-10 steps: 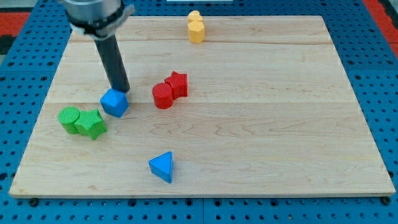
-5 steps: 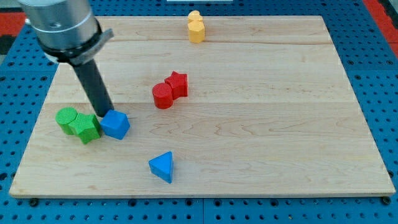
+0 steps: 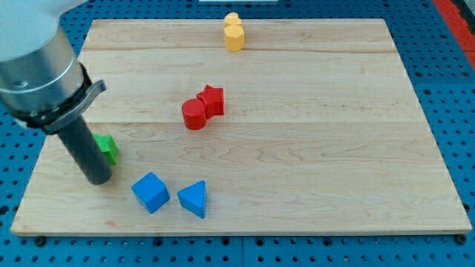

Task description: Place the blue triangle right to the blue cube

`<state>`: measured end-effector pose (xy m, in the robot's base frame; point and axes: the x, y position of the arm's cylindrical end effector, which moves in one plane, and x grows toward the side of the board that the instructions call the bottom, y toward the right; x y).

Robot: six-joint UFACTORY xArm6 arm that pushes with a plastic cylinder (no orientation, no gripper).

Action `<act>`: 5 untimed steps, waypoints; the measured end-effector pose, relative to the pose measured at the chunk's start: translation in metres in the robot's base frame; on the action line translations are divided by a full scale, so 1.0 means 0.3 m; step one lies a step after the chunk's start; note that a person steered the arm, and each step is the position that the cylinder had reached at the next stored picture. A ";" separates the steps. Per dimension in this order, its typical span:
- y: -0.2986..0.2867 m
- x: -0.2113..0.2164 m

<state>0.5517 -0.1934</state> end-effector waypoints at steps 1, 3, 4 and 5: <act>0.051 0.057; 0.319 0.080; 0.340 0.110; 0.295 0.149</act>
<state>0.5965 -0.1048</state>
